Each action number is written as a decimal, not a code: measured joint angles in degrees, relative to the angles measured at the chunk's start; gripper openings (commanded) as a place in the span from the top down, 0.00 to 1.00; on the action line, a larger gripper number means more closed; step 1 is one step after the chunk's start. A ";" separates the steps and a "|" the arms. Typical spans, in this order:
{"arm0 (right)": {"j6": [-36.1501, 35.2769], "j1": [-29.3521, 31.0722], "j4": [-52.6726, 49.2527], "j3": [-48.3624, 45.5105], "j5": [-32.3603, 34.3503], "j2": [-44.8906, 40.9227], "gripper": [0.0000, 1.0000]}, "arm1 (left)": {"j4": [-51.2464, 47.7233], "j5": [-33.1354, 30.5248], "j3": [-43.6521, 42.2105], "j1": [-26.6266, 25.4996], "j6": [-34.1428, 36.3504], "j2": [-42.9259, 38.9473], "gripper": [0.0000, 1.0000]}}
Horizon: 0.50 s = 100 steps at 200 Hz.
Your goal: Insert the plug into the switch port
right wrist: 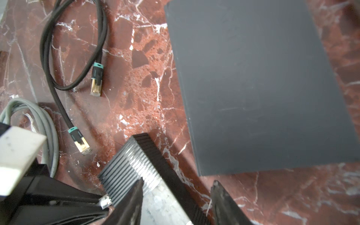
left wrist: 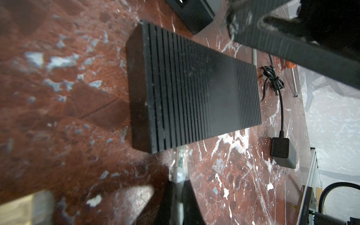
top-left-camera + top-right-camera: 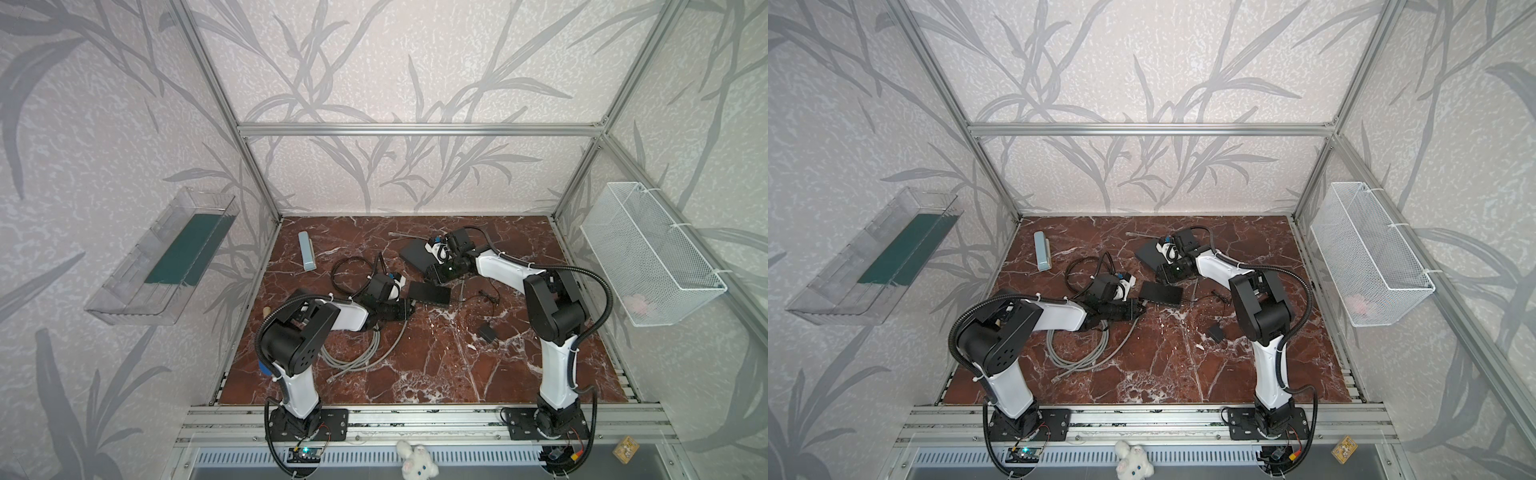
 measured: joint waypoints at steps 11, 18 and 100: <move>-0.35 0.24 -0.13 0.79 -0.15 0.59 0.44 | 0.02 -0.11 0.00 0.00 -0.79 0.00 1.00; -0.61 0.46 -0.44 1.40 -0.17 1.07 0.44 | 0.02 -0.24 0.00 0.00 -1.09 -0.02 1.00; -2.67 2.71 -5.03 5.27 1.09 5.25 0.44 | -2.05 -4.09 -0.26 0.04 -2.19 -1.42 1.00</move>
